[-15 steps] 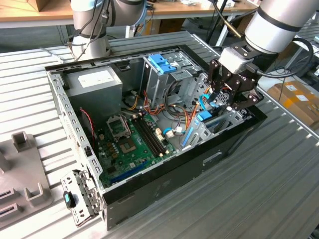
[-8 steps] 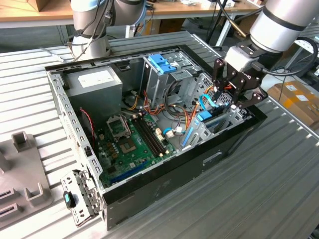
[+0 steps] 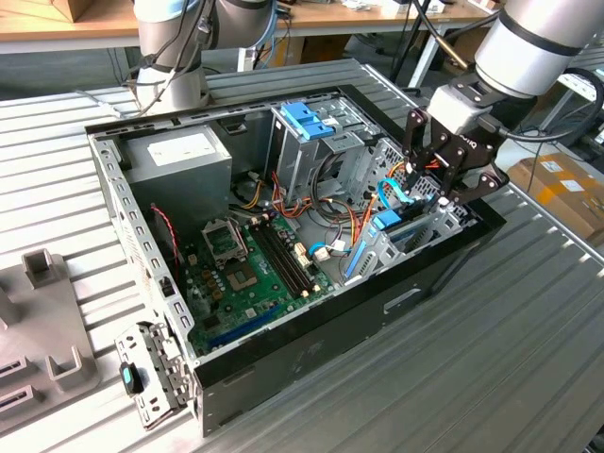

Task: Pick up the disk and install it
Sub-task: 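Insert the second disk wire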

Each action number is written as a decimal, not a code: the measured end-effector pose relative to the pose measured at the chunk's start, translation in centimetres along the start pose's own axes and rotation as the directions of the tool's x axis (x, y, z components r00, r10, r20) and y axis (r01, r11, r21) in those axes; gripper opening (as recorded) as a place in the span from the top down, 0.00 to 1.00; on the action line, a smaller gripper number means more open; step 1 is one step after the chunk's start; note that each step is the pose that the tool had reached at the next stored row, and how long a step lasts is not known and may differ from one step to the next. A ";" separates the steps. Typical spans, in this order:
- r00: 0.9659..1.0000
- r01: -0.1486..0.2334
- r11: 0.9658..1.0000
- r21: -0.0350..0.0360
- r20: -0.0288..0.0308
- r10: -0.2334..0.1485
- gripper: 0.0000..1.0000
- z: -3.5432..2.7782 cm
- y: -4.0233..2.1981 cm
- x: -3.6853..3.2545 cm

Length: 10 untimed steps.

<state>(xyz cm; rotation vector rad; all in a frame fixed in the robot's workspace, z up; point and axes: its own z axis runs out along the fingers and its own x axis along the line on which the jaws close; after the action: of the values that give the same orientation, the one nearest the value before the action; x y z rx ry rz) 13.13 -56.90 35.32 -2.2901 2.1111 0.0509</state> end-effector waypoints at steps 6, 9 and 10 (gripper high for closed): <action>1.000 0.000 1.000 0.000 0.000 0.000 0.52 -0.32 0.00 -0.01; 1.000 0.000 1.000 0.000 0.000 0.000 0.52 -0.42 0.00 -0.02; 1.000 0.000 1.000 0.000 0.000 0.000 0.52 -0.44 0.00 -0.02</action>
<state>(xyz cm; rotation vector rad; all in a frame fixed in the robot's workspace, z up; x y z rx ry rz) 13.13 -56.89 35.76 -2.2901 2.1111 0.0509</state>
